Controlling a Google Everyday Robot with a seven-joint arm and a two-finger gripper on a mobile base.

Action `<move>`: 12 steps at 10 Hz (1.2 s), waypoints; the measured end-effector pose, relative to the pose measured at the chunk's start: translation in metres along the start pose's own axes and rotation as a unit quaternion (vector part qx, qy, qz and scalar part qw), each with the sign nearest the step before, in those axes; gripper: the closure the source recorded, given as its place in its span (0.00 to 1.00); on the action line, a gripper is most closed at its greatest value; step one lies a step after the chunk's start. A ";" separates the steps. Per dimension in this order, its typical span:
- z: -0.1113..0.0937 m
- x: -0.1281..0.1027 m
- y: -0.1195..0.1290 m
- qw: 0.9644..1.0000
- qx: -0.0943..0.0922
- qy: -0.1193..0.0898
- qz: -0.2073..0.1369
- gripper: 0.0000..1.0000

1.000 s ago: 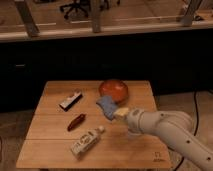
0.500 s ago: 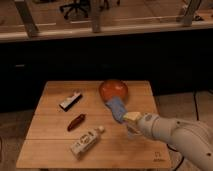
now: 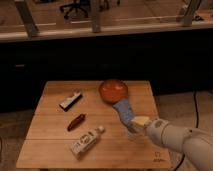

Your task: Place the white sponge in the ceramic cup

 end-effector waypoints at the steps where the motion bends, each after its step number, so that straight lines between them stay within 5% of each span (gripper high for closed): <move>1: -0.006 -0.001 0.002 1.000 0.001 0.003 0.001 1.00; 6: -0.038 0.001 0.021 0.999 0.003 0.029 0.015 1.00; 12: -0.044 0.007 0.048 0.999 -0.002 0.039 0.037 1.00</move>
